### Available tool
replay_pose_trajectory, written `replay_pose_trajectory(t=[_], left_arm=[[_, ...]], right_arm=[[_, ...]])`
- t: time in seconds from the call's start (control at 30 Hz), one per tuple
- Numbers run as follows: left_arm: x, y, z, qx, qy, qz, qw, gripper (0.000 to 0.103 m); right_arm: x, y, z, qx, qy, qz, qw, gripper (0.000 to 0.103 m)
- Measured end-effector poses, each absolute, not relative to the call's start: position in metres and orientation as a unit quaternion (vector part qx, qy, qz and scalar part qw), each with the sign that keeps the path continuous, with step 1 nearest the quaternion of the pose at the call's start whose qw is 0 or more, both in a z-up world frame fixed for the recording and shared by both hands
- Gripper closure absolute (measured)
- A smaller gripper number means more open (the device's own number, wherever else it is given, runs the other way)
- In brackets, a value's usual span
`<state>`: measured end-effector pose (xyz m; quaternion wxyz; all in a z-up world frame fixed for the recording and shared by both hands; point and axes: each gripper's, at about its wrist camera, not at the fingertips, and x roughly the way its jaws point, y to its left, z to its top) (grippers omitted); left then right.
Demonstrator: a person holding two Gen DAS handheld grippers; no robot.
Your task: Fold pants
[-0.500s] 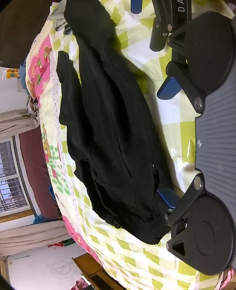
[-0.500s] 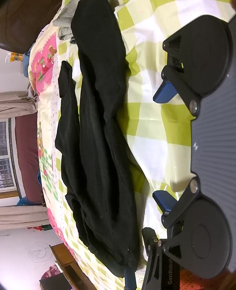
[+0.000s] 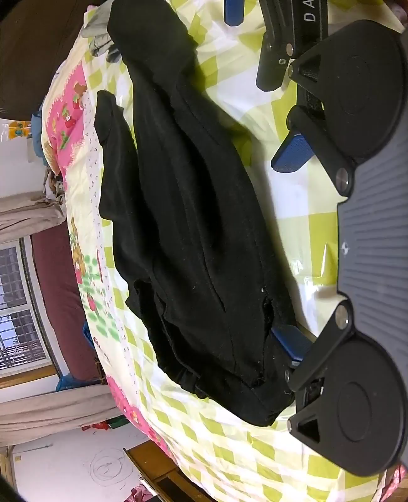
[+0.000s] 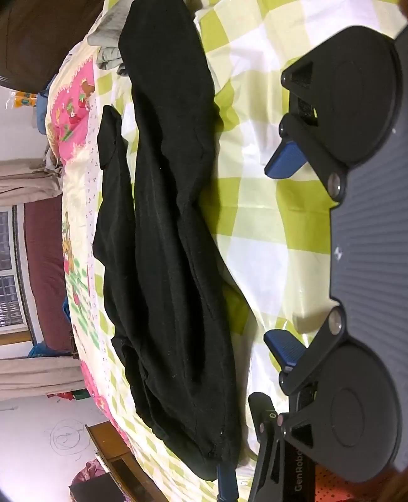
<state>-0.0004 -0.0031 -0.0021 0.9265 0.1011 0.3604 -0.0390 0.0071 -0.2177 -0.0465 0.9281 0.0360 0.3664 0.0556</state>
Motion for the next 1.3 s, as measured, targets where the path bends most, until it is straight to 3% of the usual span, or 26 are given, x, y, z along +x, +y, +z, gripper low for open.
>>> replay_pose_trajectory(t=[1.3], left_arm=[[0.0005,-0.0036,-0.0022,0.103,0.362,-0.038,0.925,0.000]], right_arm=[[0.0074,-0.2158,-0.0542,0.039,0.370,0.057,0.926,0.001]])
